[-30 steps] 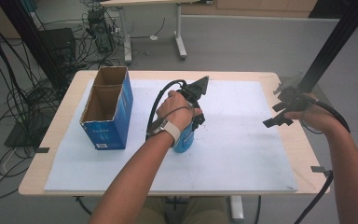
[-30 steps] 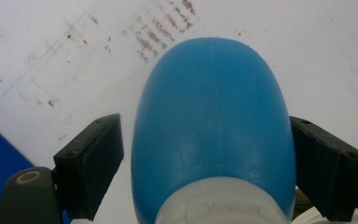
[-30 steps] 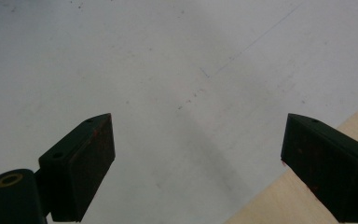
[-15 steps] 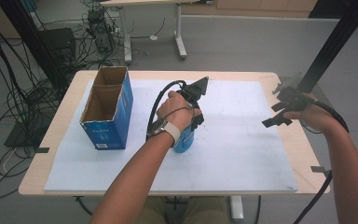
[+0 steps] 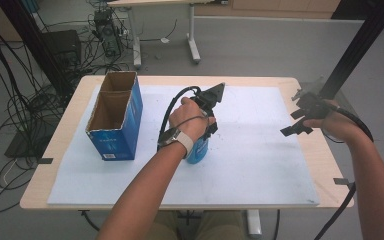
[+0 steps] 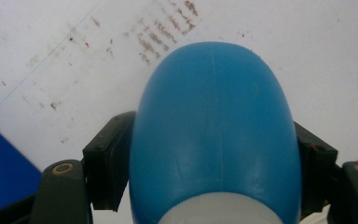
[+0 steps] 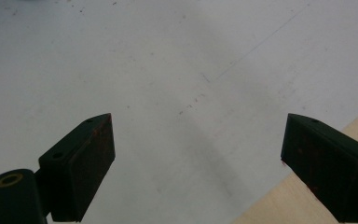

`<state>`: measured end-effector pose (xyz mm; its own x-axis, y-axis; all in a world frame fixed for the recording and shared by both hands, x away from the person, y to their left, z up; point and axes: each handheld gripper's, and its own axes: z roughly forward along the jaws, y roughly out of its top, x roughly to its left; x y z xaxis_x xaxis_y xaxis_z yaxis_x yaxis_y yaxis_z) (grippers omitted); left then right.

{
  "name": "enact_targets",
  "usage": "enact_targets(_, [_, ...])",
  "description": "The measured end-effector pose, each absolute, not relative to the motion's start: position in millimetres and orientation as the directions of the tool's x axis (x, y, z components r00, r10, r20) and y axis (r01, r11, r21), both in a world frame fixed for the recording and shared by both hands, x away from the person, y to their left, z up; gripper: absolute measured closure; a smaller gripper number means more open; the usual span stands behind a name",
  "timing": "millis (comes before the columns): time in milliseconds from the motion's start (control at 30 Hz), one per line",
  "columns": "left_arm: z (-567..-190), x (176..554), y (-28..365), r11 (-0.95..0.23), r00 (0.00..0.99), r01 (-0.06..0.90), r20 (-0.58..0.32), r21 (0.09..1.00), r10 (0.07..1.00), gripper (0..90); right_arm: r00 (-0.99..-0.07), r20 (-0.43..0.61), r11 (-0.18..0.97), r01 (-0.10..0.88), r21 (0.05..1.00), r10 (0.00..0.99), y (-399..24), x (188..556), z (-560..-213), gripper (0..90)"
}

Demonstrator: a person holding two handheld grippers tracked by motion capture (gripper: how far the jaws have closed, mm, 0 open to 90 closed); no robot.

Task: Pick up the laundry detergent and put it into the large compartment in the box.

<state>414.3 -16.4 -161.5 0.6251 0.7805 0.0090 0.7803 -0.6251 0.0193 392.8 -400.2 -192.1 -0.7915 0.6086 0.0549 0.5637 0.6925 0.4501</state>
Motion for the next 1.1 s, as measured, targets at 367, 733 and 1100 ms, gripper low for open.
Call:
enact_targets(367, [-161.4,415.5,-16.8,-0.605,0.605,0.796,0.004,0.015,0.796,29.4,-0.791,0.050,0.695,0.564,0.447,0.610,-398.4,392.7,-190.5,9.6])
enact_targets(733, [-160.9,413.3,-17.9,-0.600,0.600,0.799,0.011,0.024,0.800,38.0,-0.790,0.050,0.695,0.566,0.444,0.611,-397.3,392.6,-190.7,9.8])
enact_targets(1100, [-160.9,412.9,-17.6,-0.603,0.603,0.797,0.011,0.026,0.798,38.1,-0.791,0.047,0.697,0.564,0.444,0.610,-395.4,392.5,-189.4,9.9])
